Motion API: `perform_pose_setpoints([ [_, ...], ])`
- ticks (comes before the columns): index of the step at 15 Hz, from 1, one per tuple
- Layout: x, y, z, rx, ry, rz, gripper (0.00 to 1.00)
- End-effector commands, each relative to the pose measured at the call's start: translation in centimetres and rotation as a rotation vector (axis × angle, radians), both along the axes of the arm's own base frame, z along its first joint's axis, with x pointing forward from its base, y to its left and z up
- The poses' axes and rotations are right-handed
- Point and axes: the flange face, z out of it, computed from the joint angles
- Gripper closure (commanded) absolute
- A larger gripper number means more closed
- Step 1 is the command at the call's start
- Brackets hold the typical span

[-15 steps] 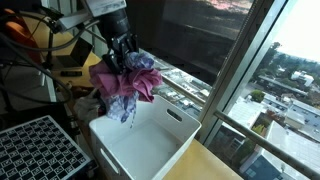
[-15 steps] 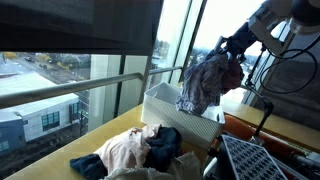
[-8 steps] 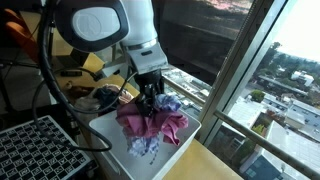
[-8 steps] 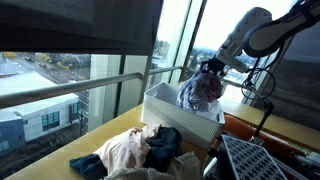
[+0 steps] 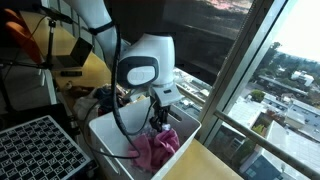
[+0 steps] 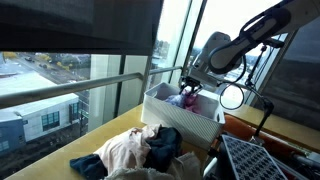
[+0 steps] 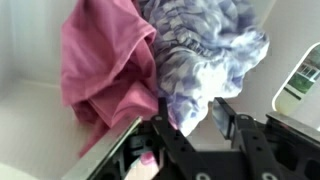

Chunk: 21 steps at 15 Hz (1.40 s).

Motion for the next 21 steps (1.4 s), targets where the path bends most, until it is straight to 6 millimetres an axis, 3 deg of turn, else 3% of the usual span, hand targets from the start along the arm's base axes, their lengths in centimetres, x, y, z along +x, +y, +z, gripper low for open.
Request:
perform_pose_setpoints([
  [1, 2.0, 2.6, -1.3, 0.033, 0.011, 0.037, 0.19],
  [4, 1.3, 5.8, -0.8, 0.049, 0.012, 0.070, 0.00],
  [6, 0.5, 9.0, -0.2, 0.057, 0.008, 0.110, 0.00],
  [10, -1.4, 18.1, 0.8, 0.077, 0.009, 0.210, 0.00],
  [12, -2.3, 23.8, 0.8, 0.082, 0.014, 0.263, 0.00],
  [17, -3.9, 34.0, -0.3, 0.082, 0.038, 0.359, 0.00],
  [19, -4.3, 36.6, 0.3, 0.062, 0.036, 0.385, 0.00],
  [21, -4.5, 37.6, 0.8, 0.033, 0.043, 0.396, 0.00],
])
